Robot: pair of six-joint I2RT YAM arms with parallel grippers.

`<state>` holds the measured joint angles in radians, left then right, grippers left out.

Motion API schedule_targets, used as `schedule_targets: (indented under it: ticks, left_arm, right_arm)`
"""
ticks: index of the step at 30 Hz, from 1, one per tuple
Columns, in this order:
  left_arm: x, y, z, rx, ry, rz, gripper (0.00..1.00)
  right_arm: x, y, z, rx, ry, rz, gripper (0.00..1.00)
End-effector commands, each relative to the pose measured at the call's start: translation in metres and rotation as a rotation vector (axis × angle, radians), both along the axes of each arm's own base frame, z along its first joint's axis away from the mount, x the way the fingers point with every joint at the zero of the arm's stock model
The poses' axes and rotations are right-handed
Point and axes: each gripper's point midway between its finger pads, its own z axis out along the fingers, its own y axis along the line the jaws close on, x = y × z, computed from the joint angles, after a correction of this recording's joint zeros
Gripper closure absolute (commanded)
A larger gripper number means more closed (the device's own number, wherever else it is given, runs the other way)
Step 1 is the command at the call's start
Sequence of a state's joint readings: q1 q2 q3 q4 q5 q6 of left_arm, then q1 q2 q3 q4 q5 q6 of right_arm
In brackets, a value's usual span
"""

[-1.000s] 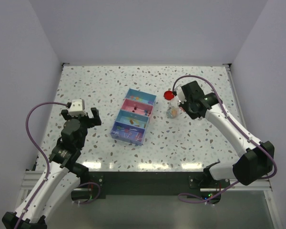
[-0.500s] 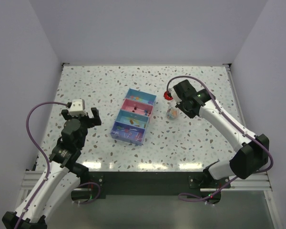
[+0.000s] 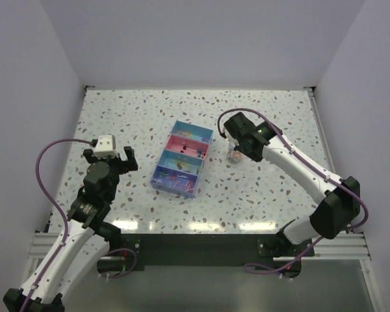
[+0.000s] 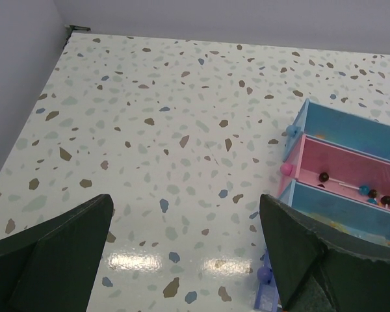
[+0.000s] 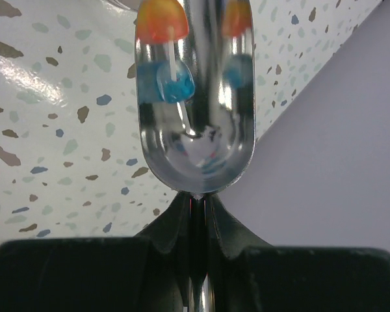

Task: Pack the candies
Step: Place the fake candies in the packing bottle.

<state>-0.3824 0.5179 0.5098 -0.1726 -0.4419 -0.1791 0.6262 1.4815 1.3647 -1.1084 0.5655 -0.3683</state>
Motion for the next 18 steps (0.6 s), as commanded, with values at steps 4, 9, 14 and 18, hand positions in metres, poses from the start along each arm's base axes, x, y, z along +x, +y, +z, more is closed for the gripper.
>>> schedule_targets:
  ticks: [4,9,14,18]
  left_arm:
    - [0.005,0.002,0.010,-0.002,-0.046,0.009,0.00]
    - [0.005,0.002,0.009,0.000,-0.041,0.009,0.00]
    - [0.005,0.001,0.009,0.000,-0.040,0.007,0.00]
    - [0.005,0.001,0.009,0.001,-0.039,0.007,0.00]
  right_arm:
    - [0.002,-0.007,0.034,-0.090,-0.077,0.006,1.00]
    - [0.003,-0.002,0.045,-0.107,-0.098,0.019,1.00]
    - [-0.001,-0.001,0.041,-0.150,-0.086,0.044,1.00]
    - [-0.002,-0.002,0.039,-0.162,-0.086,0.045,1.00]
